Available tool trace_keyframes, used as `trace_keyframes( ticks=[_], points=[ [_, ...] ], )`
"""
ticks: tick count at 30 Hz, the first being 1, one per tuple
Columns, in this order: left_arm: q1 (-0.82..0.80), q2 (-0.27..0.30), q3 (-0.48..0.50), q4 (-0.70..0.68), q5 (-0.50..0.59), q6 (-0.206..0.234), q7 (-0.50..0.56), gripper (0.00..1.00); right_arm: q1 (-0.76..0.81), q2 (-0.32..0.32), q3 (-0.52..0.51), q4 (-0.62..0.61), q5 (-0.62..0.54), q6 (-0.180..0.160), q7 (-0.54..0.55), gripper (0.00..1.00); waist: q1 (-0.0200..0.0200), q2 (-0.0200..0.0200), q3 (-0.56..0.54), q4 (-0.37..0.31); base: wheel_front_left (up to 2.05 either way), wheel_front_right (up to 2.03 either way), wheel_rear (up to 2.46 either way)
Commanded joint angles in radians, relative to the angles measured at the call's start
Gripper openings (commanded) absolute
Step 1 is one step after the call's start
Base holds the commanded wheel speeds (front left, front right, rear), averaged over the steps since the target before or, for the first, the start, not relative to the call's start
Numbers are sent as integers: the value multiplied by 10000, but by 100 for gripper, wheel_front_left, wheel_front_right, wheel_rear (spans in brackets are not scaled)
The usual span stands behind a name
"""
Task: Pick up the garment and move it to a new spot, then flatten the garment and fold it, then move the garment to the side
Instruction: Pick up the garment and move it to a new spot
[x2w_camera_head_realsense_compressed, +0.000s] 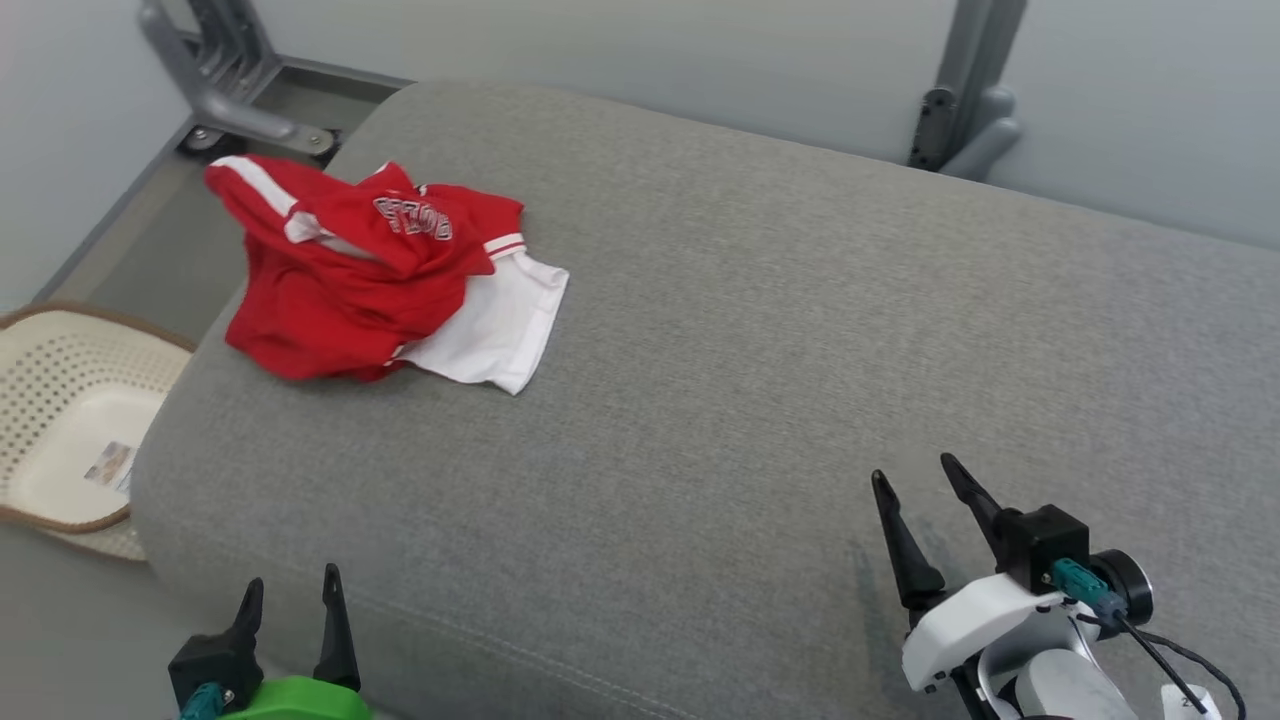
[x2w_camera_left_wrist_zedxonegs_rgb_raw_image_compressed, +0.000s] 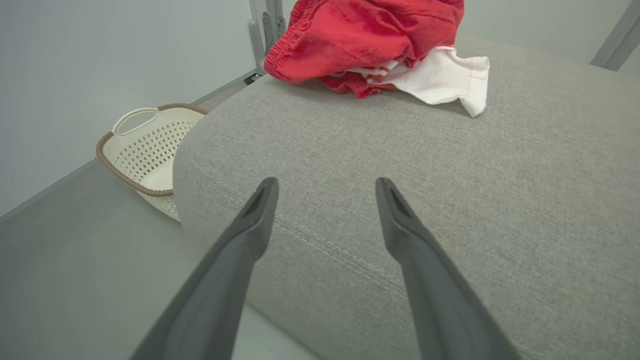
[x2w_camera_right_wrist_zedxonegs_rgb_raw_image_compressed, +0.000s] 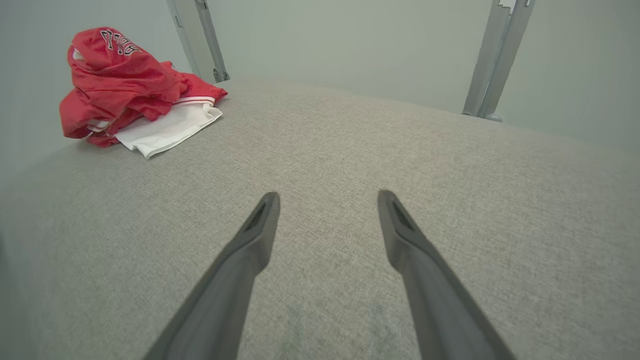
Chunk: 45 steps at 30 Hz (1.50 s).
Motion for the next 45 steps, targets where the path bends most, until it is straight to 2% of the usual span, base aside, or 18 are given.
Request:
trace_keyframes(
  ticks=[1,6,12,18,22,25,28,29,36,39,45],
  points=[
    [111,17,84,-24,-104,80,-9,100,-217,-37,163,60,57,-6,-32,100,0,0,211,1430,0,0,0],
    [273,12,150,-126,-547,-101,-9,100,-554,-91,655,304,255,-8,-32,100,0,0,376,1500,0,0,0],
    [-69,10,47,89,-835,-392,-9,100,-453,-242,727,299,357,-8,-32,100,0,0,426,1440,0,0,0],
    [-1028,28,295,337,-772,-680,-9,100,-415,-556,752,190,257,-8,-32,100,0,0,839,784,0,0,0],
    [-2152,463,487,527,-819,-807,-9,100,-557,-769,724,53,319,-8,-32,100,0,0,1207,282,0,0,0],
    [-3061,925,110,807,-1044,-828,-9,100,-646,-922,807,-136,278,-8,-32,100,0,0,1509,-94,0,0,0],
    [-3943,1489,-628,1076,-1790,-828,-9,100,-766,-1125,730,-312,366,-8,-32,100,0,0,1848,-381,0,0,0],
    [-3943,1489,-628,1076,-1790,-828,-9,100,-766,-1125,730,-312,366,-8,-32,100,0,0,1848,-381,0,0,0],
    [-5479,2515,-1655,2203,-3850,-827,-9,100,-965,-1538,702,-581,371,-8,-32,100,0,0,2649,-983,0,0,0],
    [-5885,2768,-2175,2508,-4508,-828,-7,100,-997,-1697,578,-634,375,-8,-32,100,0,0,2906,-1130,0,0,0],
    [-6609,3158,-2295,3558,-5206,-818,-6,100,-1022,-1884,455,-689,391,-8,-31,100,0,0,3264,-1337,0,0,0]
  ],
)
